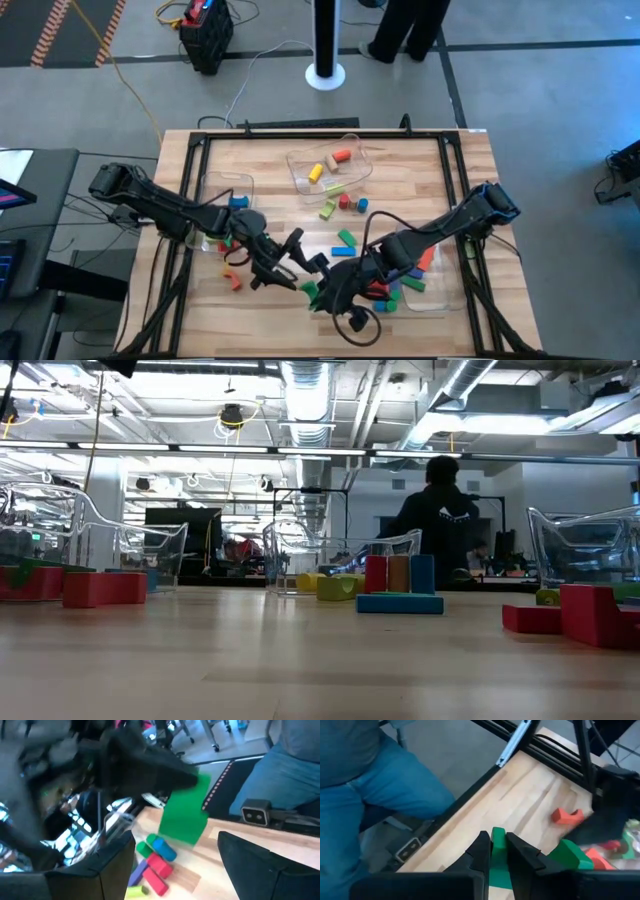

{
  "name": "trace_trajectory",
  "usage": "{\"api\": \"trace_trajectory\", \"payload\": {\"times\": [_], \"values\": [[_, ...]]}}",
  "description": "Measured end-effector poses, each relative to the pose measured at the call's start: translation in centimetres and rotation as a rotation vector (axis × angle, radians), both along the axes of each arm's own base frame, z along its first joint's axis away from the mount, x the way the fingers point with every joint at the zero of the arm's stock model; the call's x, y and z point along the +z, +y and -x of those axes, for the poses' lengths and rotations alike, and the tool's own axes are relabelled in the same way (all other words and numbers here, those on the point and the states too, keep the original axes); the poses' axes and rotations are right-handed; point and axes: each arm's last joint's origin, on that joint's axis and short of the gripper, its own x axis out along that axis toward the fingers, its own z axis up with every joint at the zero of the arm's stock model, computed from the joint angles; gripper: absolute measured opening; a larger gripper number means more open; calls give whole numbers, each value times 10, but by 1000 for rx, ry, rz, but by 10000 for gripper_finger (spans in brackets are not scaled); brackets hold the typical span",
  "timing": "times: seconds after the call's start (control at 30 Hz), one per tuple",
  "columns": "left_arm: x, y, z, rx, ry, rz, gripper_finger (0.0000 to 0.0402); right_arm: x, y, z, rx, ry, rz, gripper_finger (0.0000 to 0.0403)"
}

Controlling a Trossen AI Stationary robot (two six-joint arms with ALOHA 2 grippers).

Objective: Sort blocks by size
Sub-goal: Put the green arch block into the left transparent bin

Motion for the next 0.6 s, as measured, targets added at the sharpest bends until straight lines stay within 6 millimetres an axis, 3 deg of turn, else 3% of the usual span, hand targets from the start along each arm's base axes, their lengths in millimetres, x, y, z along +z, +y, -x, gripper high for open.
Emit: {"api": "trace_trajectory", "payload": {"times": [0.27, 0.6], "values": [[1, -5, -1, -14, -35, -5, 274, 2, -6, -4, -13, -22, -2, 72], [1, -5, -1, -18, -60, -33, 221, 3, -5, -4, 7, -30, -15, 72]]}}
